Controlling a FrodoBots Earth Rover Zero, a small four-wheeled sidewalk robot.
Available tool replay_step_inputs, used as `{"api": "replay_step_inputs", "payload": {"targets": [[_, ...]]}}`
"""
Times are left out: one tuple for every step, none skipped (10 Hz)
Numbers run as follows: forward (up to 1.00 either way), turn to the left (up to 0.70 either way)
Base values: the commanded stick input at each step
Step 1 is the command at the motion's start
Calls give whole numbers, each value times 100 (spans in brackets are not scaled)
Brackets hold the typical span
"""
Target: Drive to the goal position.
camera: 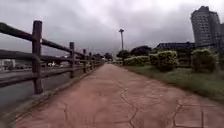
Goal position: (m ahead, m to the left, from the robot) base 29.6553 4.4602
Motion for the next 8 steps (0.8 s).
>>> {"api": "replay_step_inputs", "payload": {"targets": [[100,0],[100,0],[100,0],[100,0],[100,0],[100,0],[100,0],[100,0]]}}
